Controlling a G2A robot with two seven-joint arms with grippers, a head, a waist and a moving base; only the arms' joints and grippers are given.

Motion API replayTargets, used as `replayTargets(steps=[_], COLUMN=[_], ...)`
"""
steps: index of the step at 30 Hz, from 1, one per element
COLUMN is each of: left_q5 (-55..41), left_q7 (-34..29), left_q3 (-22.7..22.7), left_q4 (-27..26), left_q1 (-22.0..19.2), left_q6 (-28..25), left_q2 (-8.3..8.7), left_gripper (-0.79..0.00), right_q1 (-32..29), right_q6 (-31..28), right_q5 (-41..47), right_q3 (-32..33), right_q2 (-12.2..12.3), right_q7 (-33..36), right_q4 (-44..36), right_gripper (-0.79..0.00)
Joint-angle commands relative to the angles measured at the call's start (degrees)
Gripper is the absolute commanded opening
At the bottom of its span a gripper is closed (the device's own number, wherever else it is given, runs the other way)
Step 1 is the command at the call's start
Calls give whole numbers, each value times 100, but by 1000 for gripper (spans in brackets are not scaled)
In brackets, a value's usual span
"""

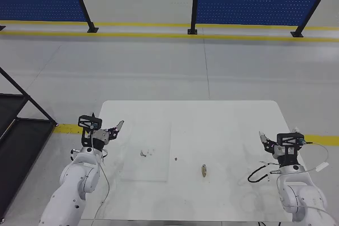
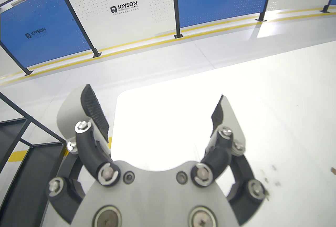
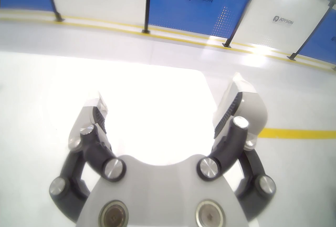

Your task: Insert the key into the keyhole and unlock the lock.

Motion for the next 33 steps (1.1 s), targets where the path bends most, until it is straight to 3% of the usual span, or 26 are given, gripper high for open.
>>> replayTargets(steps=[1,7,10,16,22,27,33], left_q5=[0,2,-180,-1080,-1502,-2289,-2843], left_q7=[0,-76,-523,-2136,-4363,-5735,-6700], left_q3=[0,13,77,27,247,485,697], left_q4=[0,-28,-223,-782,-1194,-1181,-778], left_q1=[0,-16,-96,-325,-755,-1197,-1643], left_q6=[0,4,-183,-870,-1118,-831,223], left_q2=[0,-3,-9,15,59,52,23], left_gripper=[-1,0,0,0,0,0,0], right_q1=[0,0,0,0,0,0,0], right_q6=[0,0,0,0,0,0,0], right_q5=[0,0,0,0,0,0,0], right_q3=[0,0,0,0,0,0,0], right_q2=[0,0,0,0,0,0,0], right_q7=[0,0,0,0,0,0,0], right_q4=[0,0,0,0,0,0,0], right_gripper=[0,0,0,0,0,0,0])
